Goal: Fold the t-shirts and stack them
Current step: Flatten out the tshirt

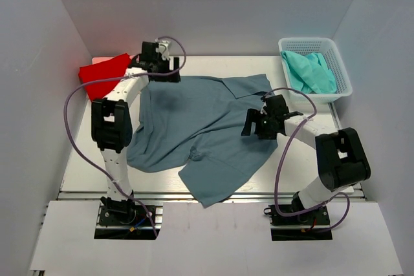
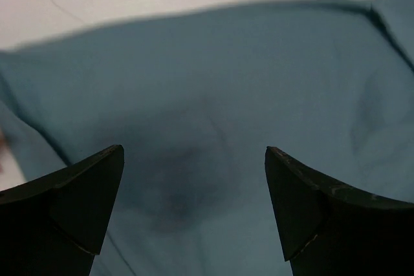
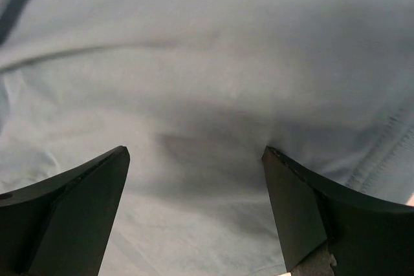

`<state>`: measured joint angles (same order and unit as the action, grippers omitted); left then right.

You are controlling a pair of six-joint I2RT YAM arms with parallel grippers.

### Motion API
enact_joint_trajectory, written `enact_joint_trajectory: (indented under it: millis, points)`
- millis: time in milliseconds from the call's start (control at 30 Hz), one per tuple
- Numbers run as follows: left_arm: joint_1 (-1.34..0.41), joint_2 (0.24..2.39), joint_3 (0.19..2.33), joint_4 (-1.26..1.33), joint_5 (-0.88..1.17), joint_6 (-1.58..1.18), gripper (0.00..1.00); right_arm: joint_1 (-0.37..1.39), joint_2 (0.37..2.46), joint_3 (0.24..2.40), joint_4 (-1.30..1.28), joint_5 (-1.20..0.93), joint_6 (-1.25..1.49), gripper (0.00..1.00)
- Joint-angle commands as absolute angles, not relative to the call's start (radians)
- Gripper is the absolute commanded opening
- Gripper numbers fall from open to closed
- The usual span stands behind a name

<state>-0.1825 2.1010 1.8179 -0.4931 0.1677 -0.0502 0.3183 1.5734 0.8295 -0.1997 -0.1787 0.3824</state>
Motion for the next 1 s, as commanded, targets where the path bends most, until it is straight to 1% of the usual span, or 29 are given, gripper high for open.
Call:
enact_joint_trajectory:
  millis: [0, 67, 133, 167, 267, 367, 433, 500, 600, 733, 833, 933, 967]
  points:
    - [-0.209, 2.022, 1.679, -0.526, 0.187, -0.116, 1.0, 0.287, 1.58, 0.816, -0.265, -0.084, 0.462, 0.9]
    - [-0.219, 1.975, 1.629, -0.526, 0.158, -0.139, 1.0, 0.247, 1.574, 0.796, -0.284, -0.042, 0.489, 0.9]
    - [-0.229, 1.921, 1.527, -0.535, 0.158, -0.15, 1.0, 0.195, 1.583, 0.776, -0.311, -0.031, 0.495, 0.9]
    - [-0.229, 1.921, 1.526, -0.535, 0.158, -0.15, 1.0, 0.164, 1.583, 0.773, -0.317, -0.022, 0.499, 0.9]
    - [-0.238, 1.847, 1.384, -0.509, 0.158, -0.189, 1.0, 0.097, 1.598, 0.764, -0.345, -0.003, 0.509, 0.9]
    - [-0.238, 1.798, 1.304, -0.518, 0.121, -0.198, 1.0, 0.057, 1.576, 0.779, -0.344, -0.005, 0.493, 0.9]
    - [-0.238, 1.778, 1.276, -0.547, 0.077, -0.228, 1.0, 0.051, 1.536, 0.805, -0.354, 0.085, 0.48, 0.9]
    - [-0.238, 1.778, 1.246, -0.558, 0.002, -0.25, 1.0, 0.054, 1.479, 0.84, -0.36, 0.115, 0.424, 0.9]
    - [-0.238, 1.778, 1.232, -0.581, -0.06, -0.274, 1.0, 0.058, 1.409, 0.856, -0.339, 0.086, 0.376, 0.9]
    - [-0.238, 1.796, 1.223, -0.623, -0.096, -0.301, 1.0, 0.074, 1.371, 0.868, -0.308, 0.017, 0.304, 0.9]
    - [-0.247, 1.738, 1.186, -0.646, -0.127, -0.301, 1.0, 0.104, 1.365, 0.884, -0.304, -0.02, 0.27, 0.9]
    - [-0.258, 1.689, 1.155, -0.67, -0.199, -0.339, 0.9, 0.139, 1.368, 0.884, -0.247, -0.079, 0.275, 0.9]
    - [-0.27, 1.689, 1.155, -0.716, -0.225, -0.353, 0.82, 0.149, 1.374, 0.882, -0.212, -0.089, 0.278, 0.9]
